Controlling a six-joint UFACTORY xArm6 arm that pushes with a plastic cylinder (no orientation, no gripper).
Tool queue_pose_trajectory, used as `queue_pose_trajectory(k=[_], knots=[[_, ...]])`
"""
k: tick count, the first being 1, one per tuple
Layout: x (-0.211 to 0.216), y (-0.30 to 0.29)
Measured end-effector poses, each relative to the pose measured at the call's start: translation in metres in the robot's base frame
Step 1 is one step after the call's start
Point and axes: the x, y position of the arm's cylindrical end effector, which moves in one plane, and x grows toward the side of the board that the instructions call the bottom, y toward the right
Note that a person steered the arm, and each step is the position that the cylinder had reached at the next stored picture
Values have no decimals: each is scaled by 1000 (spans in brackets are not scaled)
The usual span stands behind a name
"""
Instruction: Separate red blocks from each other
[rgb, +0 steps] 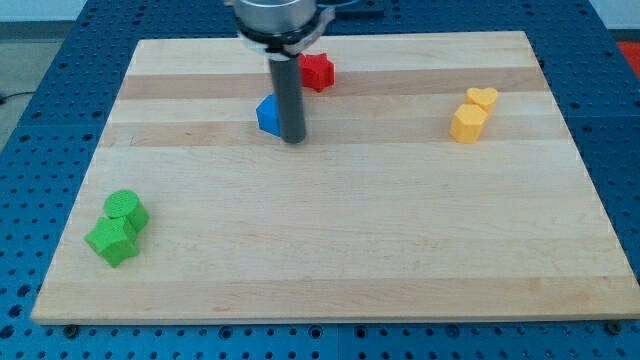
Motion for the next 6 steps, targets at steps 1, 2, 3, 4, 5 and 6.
queue_pose_trajectory(k=[1, 2, 3, 4, 5, 6], knots=[[-20, 5], [-58, 31], [-81, 88], [-101, 64], [-121, 21], [-134, -31]])
